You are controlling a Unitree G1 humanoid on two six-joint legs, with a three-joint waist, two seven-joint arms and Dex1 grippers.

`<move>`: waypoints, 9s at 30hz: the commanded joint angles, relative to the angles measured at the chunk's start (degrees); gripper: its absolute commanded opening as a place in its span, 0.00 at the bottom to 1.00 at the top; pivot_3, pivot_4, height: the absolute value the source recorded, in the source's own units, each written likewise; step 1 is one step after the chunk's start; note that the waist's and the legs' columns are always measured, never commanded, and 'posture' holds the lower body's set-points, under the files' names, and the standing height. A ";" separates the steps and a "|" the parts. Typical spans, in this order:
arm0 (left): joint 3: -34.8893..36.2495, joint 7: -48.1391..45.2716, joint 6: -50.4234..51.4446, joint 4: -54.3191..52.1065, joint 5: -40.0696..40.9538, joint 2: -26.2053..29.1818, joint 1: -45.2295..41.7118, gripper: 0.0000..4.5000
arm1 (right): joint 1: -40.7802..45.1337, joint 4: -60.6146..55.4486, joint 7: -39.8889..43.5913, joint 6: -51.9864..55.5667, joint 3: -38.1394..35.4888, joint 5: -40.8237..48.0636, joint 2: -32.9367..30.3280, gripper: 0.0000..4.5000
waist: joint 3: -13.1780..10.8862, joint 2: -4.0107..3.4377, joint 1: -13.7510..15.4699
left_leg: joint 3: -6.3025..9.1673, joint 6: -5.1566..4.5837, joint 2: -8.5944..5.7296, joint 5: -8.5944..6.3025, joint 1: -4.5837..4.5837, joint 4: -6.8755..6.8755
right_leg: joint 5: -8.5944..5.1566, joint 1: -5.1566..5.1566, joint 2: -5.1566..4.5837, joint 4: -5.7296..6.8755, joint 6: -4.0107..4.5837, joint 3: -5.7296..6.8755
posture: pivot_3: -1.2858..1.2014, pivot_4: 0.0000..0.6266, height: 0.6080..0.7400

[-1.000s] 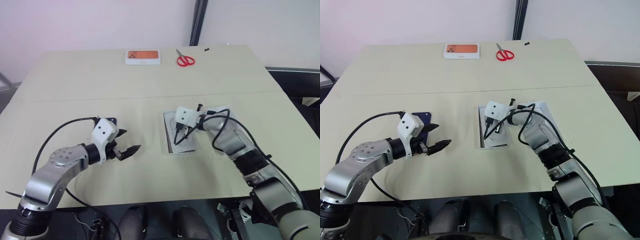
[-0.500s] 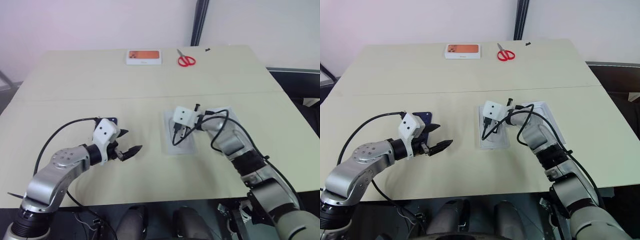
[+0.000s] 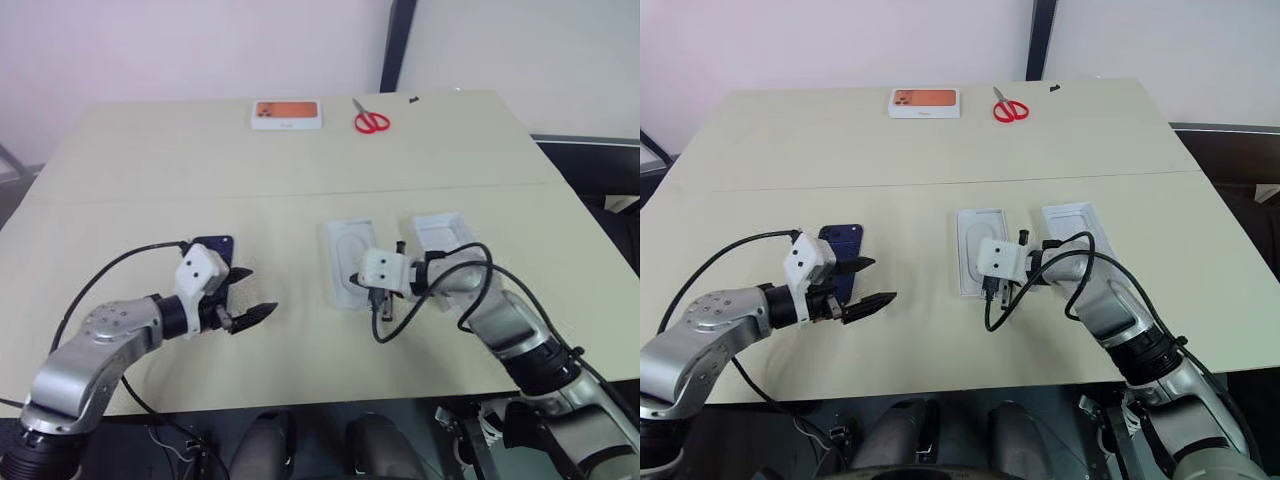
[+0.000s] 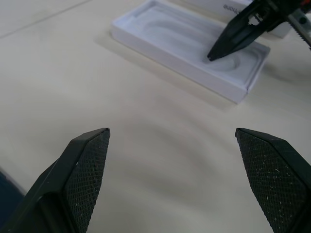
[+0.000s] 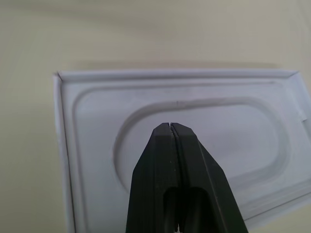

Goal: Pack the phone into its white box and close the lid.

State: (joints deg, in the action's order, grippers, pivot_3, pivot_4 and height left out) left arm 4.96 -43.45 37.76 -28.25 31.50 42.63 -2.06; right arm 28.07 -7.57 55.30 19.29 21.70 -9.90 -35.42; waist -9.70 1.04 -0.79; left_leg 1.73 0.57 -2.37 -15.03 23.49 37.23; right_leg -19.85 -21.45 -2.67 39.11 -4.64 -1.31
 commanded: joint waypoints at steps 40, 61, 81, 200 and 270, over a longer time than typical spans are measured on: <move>1.66 -6.09 -8.48 -3.64 -6.12 4.24 6.88 0.97 | -5.93 -14.51 7.58 2.89 -0.91 10.99 -3.95 0.01 | -0.01 -0.03 0.00 | 0.00 -0.10 0.01 -0.06 -0.01 -0.01 | -0.01 0.06 -0.03 -0.07 0.01 0.01 | 0.52 0.24 1.00; 7.63 -3.21 -6.30 -1.84 -4.29 2.85 9.00 0.97 | -1.93 -13.41 3.62 3.36 3.65 8.19 2.96 0.56 | -0.01 -0.04 0.08 | 0.01 -0.10 0.00 -0.06 -0.01 0.00 | 0.00 0.04 -0.03 -0.05 0.01 0.02 | 0.52 0.24 1.00; 25.18 22.02 29.06 15.57 8.33 -2.21 -8.65 1.00 | 19.82 12.60 -13.49 6.29 9.79 3.07 26.85 0.01 | 0.05 0.05 -0.25 | 0.02 0.03 -0.01 0.01 -0.04 0.05 | 0.01 -0.34 0.02 0.23 -0.01 0.06 | 0.52 0.24 1.00; 41.36 52.90 54.73 29.77 34.43 -18.37 -23.78 0.32 | 17.25 15.10 -8.91 2.15 14.81 -12.67 32.46 0.00 | 0.36 0.20 -0.37 | 0.09 0.61 -0.08 0.33 -0.04 -0.10 | 0.01 -0.54 0.01 0.39 -0.02 0.06 | 0.52 0.24 1.00; -3.39 77.30 12.45 9.35 80.65 -12.62 -14.12 0.83 | 3.21 -9.14 3.90 8.29 -6.83 11.80 -4.42 0.00 | 0.20 0.39 0.18 | 0.06 0.48 -0.01 0.28 -0.01 0.07 | 0.00 0.05 0.06 -0.04 -0.01 0.04 | 0.52 0.24 1.00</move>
State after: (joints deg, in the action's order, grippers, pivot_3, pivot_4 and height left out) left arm 0.11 36.30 49.06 -16.20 110.35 28.57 -16.68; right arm 30.69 -15.53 59.47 28.33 16.30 1.31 -39.27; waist -9.50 1.42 -0.60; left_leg 1.78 1.05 -2.38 -14.75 23.48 37.30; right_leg -19.85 -21.41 -2.61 39.07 -4.65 -1.28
